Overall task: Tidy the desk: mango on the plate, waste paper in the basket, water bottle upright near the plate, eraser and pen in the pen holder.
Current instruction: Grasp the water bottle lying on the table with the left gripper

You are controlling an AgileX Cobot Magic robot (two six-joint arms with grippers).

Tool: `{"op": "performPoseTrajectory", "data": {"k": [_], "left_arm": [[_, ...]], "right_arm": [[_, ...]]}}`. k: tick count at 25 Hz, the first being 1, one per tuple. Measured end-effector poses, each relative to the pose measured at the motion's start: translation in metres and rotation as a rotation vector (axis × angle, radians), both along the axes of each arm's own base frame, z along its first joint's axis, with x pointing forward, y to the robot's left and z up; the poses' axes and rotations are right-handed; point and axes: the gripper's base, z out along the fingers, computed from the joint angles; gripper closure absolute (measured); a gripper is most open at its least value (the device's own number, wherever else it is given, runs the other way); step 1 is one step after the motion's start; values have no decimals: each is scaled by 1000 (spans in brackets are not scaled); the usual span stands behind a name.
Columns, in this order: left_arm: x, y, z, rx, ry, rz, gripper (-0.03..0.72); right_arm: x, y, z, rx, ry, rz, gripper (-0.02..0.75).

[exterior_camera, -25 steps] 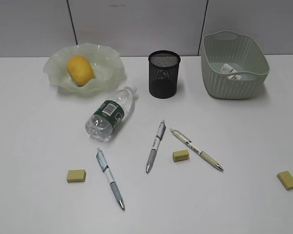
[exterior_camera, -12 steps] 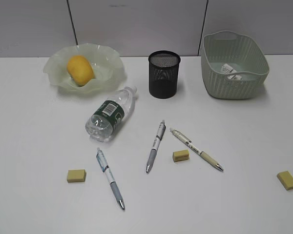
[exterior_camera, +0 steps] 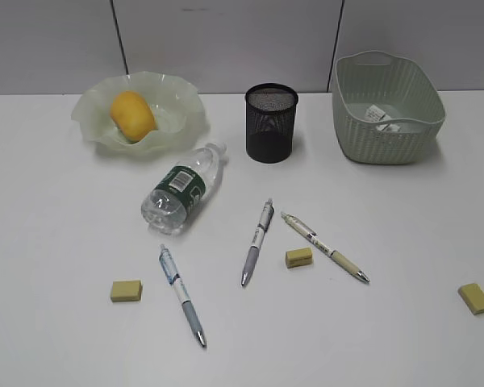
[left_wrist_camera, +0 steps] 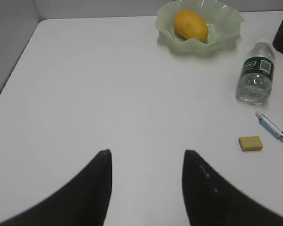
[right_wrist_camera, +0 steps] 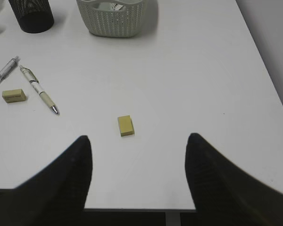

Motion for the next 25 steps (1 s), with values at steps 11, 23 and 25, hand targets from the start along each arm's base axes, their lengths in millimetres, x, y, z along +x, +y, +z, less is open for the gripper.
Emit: {"op": "performPoseTrajectory", "data": {"k": [11,23,25], "left_arm": [[0,0,0,0,0,0,61],[4,-1,4,-4,23,-3,108],[13,-2,11,-17,70,-13,109]], "right_arm": [[0,0,0,0,-4,0,242],[0,0,1,1,-6,0,243],[0,0,1,1,-7,0,243]]}}
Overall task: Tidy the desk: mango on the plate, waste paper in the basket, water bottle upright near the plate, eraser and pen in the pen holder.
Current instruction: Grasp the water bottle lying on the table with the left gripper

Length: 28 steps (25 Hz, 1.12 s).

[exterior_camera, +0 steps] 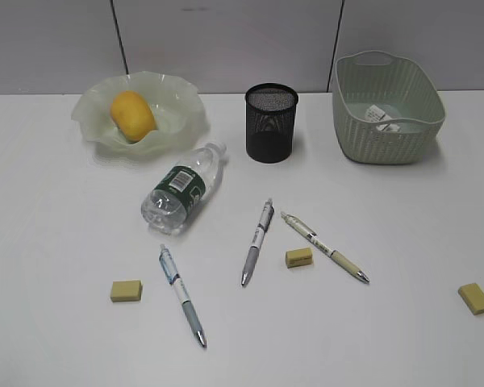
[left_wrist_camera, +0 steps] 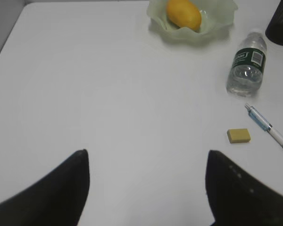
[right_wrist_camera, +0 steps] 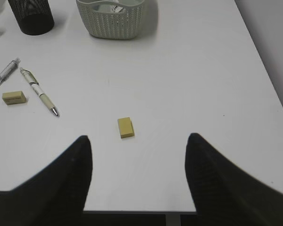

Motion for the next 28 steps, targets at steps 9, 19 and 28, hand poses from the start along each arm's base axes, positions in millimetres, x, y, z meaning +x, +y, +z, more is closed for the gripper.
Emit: {"op": "performPoseTrajectory", "data": {"k": [9,19,28], "left_arm": [[81,-4,33,9,317,-5,109],[182,-12,61,-6,525,-37,109],[285,-50,56,36,677,-149,90]], "right_arm": [[0,0,0,0,-1,0,243],[0,0,0,1,-2,0,243],[0,0,0,1,-2,0,243]]}}
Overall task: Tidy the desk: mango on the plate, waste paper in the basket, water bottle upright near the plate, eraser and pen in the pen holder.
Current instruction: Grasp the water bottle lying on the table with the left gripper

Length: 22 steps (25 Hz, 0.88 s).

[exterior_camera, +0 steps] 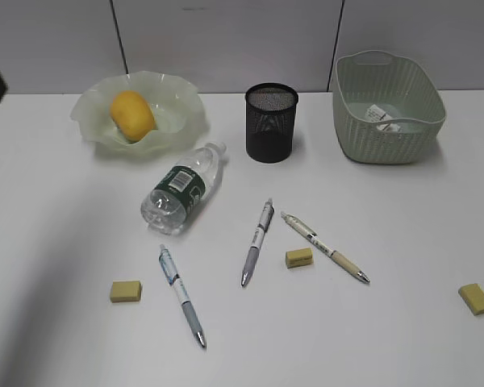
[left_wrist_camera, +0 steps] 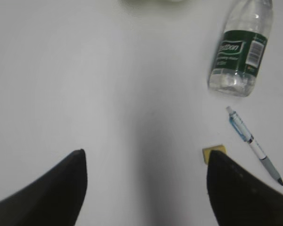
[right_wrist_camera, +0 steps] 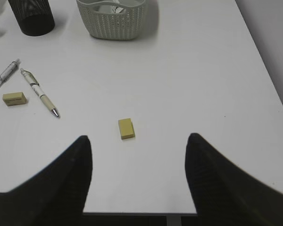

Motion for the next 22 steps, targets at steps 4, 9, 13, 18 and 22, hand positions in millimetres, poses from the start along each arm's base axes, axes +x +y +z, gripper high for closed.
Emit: {"op": "performPoseTrajectory", "data": {"k": [4,9,13,18,22], "left_arm": [[44,-39,-20,5,45,-92,88],[85,-86,-57,0,109,-175,90],[111,-117,-90,-1,150,-228,92],[129,-148,-114,-11,156,-286,97],[137,-162,-133,-18,177,-306,98]], "right_arm": [[0,0,0,0,-1,0,243],[0,0,0,0,-1,0,243],[0,0,0,0,-1,0,243],[0,0,0,0,-1,0,243],[0,0,0,0,-1,0,243]]}}
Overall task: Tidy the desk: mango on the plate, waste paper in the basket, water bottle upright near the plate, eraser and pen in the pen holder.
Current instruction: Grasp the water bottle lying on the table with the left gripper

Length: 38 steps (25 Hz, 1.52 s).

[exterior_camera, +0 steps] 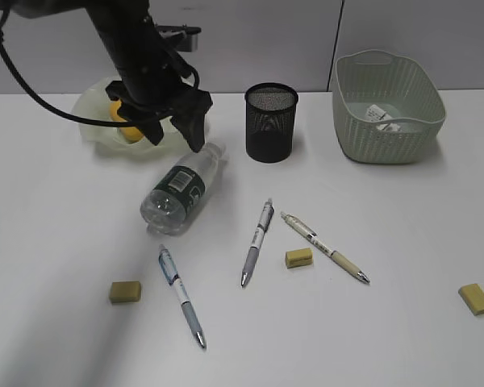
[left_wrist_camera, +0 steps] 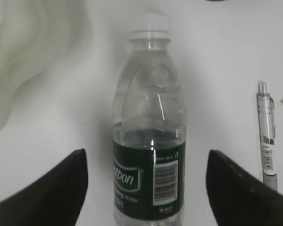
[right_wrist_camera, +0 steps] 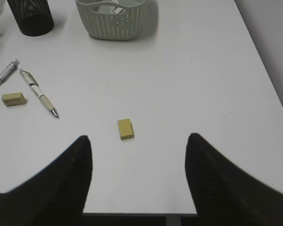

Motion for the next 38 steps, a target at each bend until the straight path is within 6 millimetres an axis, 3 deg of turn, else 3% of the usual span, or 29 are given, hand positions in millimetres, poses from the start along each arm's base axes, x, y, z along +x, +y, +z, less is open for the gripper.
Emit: {"op": "performPoseTrajectory", "data": {"k": [5,14,30,35,38], "left_arm": [[7,-4,-24,39,25,-10,99],[10,-15,-51,61,60,-31,99],[16,-23,-81,74,91,-64,101],[16,-23,-81,74,88,-64,174],[17,-23,-80,74,87,-64,175]], "right_arm": [[0,0,0,1,0,0,244],[0,0,0,1,-1,0,244],[0,0,0,1,-1,0,244],[0,0,0,1,-1,0,244],[0,0,0,1,-1,0,244]]}}
